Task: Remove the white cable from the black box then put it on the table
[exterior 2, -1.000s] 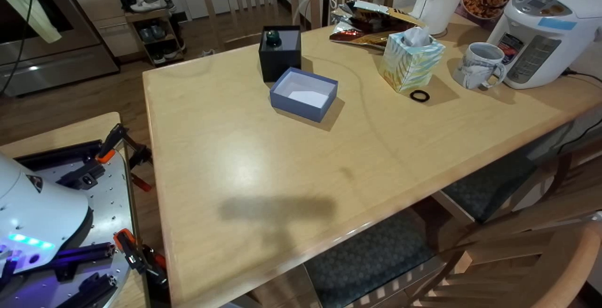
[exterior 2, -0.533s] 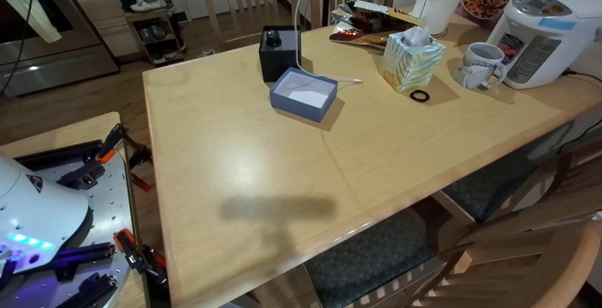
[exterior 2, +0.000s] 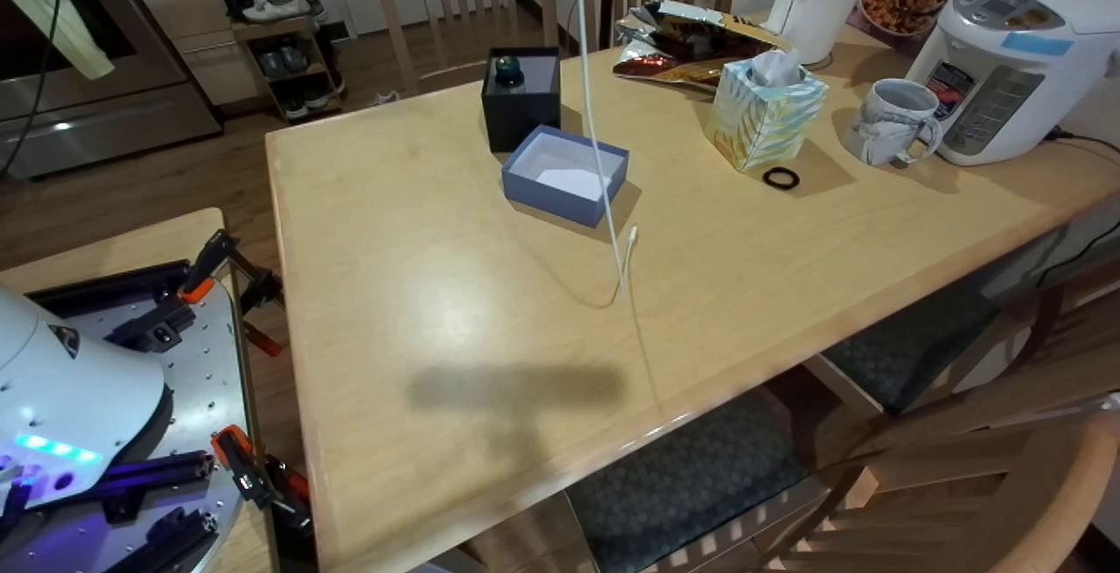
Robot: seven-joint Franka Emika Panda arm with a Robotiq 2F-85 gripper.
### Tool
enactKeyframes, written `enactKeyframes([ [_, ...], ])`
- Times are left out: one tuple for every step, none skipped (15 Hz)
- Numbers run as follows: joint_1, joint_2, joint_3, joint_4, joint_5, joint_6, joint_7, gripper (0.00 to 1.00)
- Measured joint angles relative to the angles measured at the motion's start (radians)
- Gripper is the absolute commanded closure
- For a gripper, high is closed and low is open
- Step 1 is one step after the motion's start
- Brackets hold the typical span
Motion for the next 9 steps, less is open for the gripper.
enactKeyframes([
  [-0.005, -0.013, 0.001, -0.01, 0.0, -0.008, 0.0, 0.99],
  [0.001, -0.019, 0.002, -0.025, 0.015, -0.011, 0.0, 0.99],
  [0.016, -0.02, 0.005, -0.043, 0.034, -0.011, 0.0, 0.99],
  [0.037, -0.015, 0.011, -0.066, 0.062, -0.009, 0.0, 0.99],
  [0.066, -0.007, 0.017, -0.094, 0.098, -0.001, -0.001, 0.99],
  [0.097, 0.007, 0.022, -0.122, 0.136, 0.017, -0.002, 0.99],
  [0.129, 0.024, 0.024, -0.15, 0.174, 0.047, -0.002, 0.99],
  [0.16, 0.045, 0.024, -0.18, 0.213, 0.089, -0.004, 0.99],
  [0.186, 0.067, 0.022, -0.209, 0.251, 0.129, -0.007, 0.99],
])
